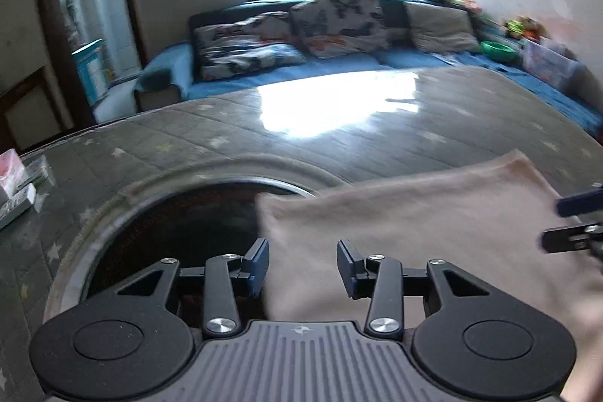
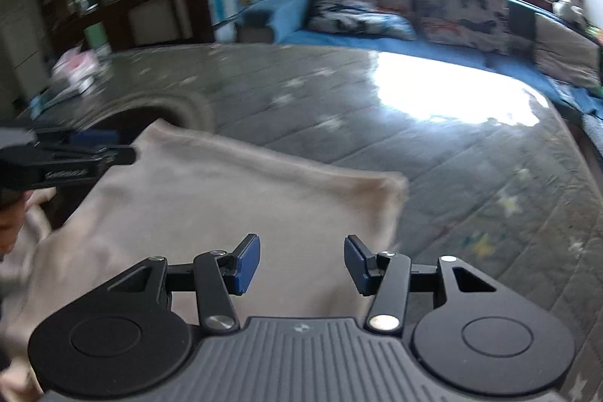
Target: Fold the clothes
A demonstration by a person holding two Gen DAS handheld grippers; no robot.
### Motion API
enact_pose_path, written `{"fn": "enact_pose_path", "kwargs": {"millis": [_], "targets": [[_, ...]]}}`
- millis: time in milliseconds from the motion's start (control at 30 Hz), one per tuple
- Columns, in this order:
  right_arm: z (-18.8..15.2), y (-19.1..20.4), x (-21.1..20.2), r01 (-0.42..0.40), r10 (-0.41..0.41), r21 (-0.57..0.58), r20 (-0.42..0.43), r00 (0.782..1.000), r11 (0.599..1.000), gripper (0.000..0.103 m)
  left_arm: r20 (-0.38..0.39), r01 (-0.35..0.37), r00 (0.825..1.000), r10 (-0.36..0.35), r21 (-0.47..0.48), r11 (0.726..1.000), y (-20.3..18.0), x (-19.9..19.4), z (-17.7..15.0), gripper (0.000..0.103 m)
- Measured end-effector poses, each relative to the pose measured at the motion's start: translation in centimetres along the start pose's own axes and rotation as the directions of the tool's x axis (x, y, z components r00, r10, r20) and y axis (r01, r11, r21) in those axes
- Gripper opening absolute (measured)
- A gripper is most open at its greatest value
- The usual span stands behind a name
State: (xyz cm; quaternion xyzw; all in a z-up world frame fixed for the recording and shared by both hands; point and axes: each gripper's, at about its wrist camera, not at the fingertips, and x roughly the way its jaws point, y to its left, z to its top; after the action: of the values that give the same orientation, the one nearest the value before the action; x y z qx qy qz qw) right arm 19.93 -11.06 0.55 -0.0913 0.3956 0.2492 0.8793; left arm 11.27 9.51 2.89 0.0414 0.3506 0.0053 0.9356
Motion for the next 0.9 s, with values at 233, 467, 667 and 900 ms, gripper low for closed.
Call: {"fn": "enact_pose_path", "kwargs": {"millis": [233, 467, 667, 900], "targets": [[-2.7, 3.8, -2.7, -0.074, 0.071, -0.104, -0.029, 0.997, 0.992, 0.05, 0.01, 0.062, 0.998, -0.063, 0.061, 0.996, -3.6, -3.4, -2.8, 0.067], [-4.9, 7.4, -5.1, -0.152, 0.149, -0.179, -0.027, 0.988, 0.972, 0.05, 0.028, 0.049, 0.998, -0.05, 0.059, 0.997, -5.0, -3.9, -3.8, 0.101], [-6.8, 10.5, -7.2, -0.217, 0.216, -0.241, -0.028, 0.976, 0.946, 0.05, -0.009, 0.043, 0.999, -0.042, 0.067, 0.997, -5.5, -3.1, -4.3, 0.103], [-8.0, 12.6, -6.9, -0.214, 0.216, -0.274, -0.023, 0.976, 0.937, 0.026, -0.026, 0.057, 0.998, -0.056, 0.049, 0.997, -5.6, -2.5, -4.8, 0.103]]}}
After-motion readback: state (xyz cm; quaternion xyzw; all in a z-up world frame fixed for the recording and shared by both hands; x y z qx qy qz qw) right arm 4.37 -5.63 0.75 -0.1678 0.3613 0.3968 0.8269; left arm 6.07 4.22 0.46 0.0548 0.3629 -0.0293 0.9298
